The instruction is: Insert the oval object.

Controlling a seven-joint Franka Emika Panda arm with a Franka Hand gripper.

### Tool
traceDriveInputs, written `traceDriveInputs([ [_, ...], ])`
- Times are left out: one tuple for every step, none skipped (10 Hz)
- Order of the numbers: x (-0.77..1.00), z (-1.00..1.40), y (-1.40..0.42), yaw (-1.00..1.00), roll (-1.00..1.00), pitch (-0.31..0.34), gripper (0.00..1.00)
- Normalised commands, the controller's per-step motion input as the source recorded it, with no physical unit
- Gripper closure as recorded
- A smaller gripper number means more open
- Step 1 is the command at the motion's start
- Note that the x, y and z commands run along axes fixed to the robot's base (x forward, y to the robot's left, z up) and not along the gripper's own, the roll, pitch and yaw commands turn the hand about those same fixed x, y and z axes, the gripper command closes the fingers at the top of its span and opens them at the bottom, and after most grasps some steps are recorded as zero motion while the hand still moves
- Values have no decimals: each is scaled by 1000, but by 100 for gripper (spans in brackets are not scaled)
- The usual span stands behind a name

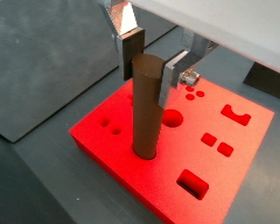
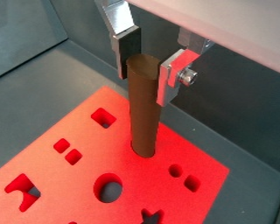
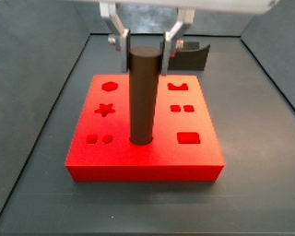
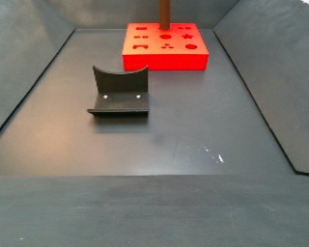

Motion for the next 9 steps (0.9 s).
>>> traceDriveInputs([
  [0,-111,0,0,0,0,100],
  [0,-260,0,0,-17,-14,100],
  [40,-411,-11,-6,0,-30,100],
  [51,-489,-17,-29,0,-39,100],
  [83,-497,-46,-49,0,-40,100],
  [171,-449,-97,-94,66,-11,100],
  [146,-443,-89,-103,79,-4,100],
  [129,-331,-40,-77,63,0,100],
  [0,0,0,0,0,0,100],
])
